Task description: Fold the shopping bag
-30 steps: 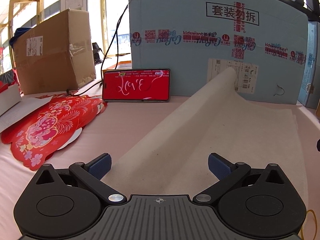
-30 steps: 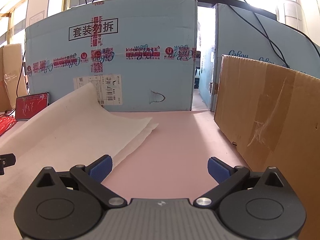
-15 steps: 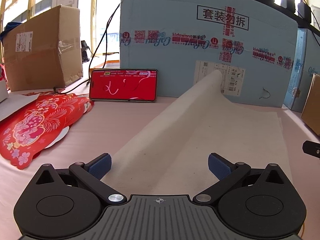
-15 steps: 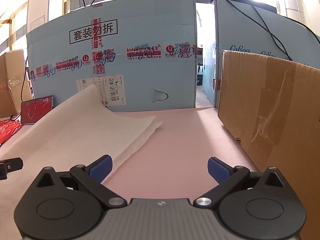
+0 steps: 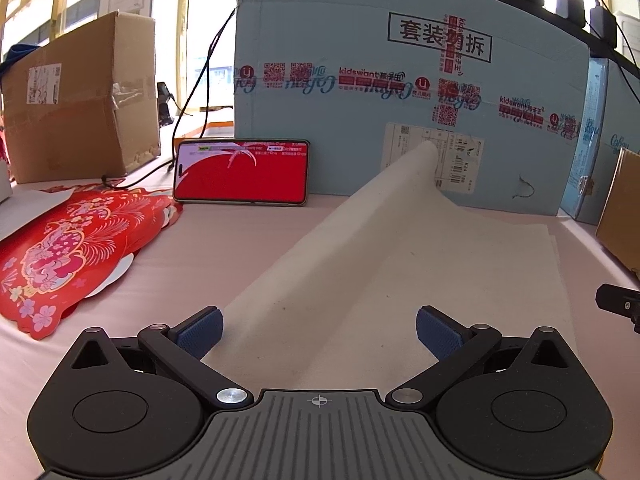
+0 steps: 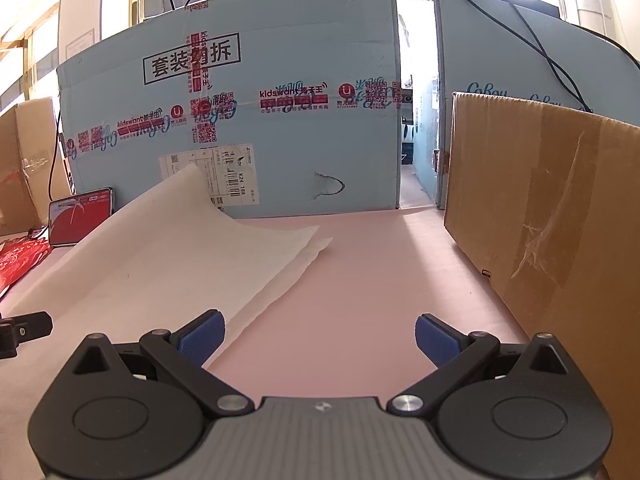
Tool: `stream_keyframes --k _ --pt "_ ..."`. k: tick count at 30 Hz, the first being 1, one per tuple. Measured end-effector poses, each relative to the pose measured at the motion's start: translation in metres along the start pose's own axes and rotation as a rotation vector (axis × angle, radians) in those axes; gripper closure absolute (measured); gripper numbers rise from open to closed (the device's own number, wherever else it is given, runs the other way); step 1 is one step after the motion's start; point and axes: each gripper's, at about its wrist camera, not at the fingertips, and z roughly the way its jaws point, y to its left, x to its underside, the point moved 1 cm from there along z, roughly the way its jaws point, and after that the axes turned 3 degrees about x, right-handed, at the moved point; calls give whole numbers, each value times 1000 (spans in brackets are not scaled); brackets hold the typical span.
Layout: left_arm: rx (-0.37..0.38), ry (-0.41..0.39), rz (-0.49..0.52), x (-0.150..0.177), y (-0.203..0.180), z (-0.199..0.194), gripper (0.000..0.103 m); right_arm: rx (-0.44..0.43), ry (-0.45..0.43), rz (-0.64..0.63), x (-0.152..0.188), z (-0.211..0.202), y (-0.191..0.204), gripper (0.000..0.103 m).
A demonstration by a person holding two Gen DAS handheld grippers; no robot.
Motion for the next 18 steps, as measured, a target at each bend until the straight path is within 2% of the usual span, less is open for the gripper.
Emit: stream_keyframes --k 18 --pt "10 13 1 1 1 2 0 -1 18 4 1 3 -1 0"
